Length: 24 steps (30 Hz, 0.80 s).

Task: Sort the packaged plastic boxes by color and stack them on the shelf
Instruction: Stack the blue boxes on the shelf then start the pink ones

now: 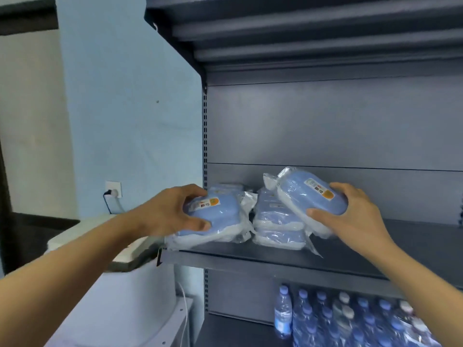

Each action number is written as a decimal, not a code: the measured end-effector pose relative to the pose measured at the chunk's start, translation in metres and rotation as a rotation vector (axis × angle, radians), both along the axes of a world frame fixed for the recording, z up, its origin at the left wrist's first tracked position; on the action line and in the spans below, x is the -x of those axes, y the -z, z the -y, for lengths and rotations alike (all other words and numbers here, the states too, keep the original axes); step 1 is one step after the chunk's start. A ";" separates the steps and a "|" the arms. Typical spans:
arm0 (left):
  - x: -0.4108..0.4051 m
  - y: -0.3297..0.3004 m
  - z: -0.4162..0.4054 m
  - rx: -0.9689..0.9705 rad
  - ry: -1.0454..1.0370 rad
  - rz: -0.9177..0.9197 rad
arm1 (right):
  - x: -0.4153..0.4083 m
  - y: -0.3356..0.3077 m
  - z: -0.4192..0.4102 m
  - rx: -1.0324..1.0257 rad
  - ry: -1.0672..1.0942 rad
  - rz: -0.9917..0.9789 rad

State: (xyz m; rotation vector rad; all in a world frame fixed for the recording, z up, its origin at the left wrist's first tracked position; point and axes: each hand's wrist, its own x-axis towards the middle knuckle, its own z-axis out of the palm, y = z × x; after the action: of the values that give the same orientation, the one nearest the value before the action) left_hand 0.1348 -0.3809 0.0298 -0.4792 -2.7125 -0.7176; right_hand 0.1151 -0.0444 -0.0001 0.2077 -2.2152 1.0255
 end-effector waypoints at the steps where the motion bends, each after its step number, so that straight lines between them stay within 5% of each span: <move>1: 0.014 -0.009 0.005 0.017 0.013 0.003 | 0.007 -0.002 0.003 0.006 0.013 0.001; 14: 0.245 -0.038 0.021 -0.049 0.234 0.163 | 0.085 -0.023 0.054 -0.027 0.229 -0.046; 24: 0.300 -0.015 0.022 -0.041 0.291 0.213 | 0.103 -0.020 0.068 -0.071 0.291 -0.034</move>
State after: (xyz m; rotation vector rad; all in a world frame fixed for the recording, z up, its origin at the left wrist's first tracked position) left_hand -0.1653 -0.4031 0.0450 -0.8438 -2.8482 -0.9467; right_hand 0.0121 -0.1127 0.0202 -0.0645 -2.1738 0.7797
